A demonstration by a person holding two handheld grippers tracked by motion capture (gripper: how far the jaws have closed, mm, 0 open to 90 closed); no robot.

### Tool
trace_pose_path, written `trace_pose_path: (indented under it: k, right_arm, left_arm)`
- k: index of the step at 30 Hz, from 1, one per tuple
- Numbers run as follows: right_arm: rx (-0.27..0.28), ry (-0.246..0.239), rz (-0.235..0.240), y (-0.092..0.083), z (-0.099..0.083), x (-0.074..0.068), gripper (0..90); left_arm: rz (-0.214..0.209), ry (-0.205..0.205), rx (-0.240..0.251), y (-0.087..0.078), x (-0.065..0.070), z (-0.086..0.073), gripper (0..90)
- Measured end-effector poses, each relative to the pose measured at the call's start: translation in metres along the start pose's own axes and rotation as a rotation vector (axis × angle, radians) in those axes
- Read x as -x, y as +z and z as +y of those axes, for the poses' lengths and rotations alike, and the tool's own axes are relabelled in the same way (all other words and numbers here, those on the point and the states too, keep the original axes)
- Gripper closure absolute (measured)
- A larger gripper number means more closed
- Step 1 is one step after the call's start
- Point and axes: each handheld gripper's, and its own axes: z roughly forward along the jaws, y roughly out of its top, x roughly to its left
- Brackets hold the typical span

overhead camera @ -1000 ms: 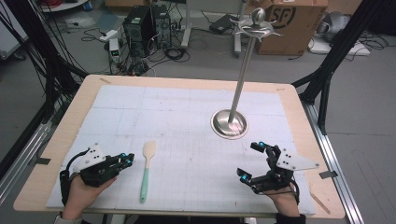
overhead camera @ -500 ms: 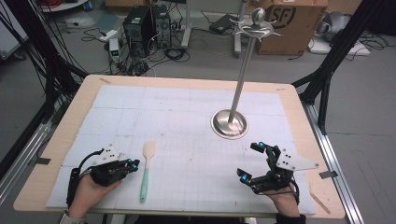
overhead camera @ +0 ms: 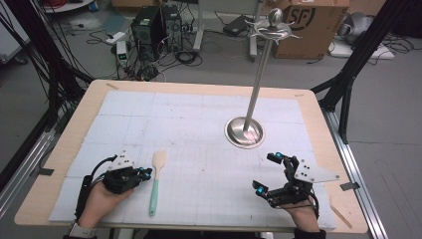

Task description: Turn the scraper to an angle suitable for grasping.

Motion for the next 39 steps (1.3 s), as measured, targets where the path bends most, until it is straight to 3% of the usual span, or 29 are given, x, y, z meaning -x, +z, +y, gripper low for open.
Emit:
trace_pose_path:
  k: [6, 14, 24, 39]
  right_arm:
    - [0.002, -0.004, -0.003, -0.001, 0.000, 0.000, 0.2]
    - [0.000, -0.001, -0.005, -0.002, 0.000, 0.000, 0.2]
    - [0.000, 0.002, -0.010, -0.004, -0.001, -0.001, 0.2]
    - [-0.002, 0.001, -0.014, -0.007, -0.001, -0.001, 0.2]
  left_arm:
    - [0.024, 0.017, -0.053, 0.010, 0.000, 0.002, 89.6]
    - [0.021, 0.013, -0.041, 0.013, 0.001, 0.002, 89.6]
    - [0.016, 0.052, -0.031, 0.025, 0.015, 0.008, 89.6]
    - [-0.008, 0.146, -0.036, 0.039, 0.042, 0.016, 89.7]
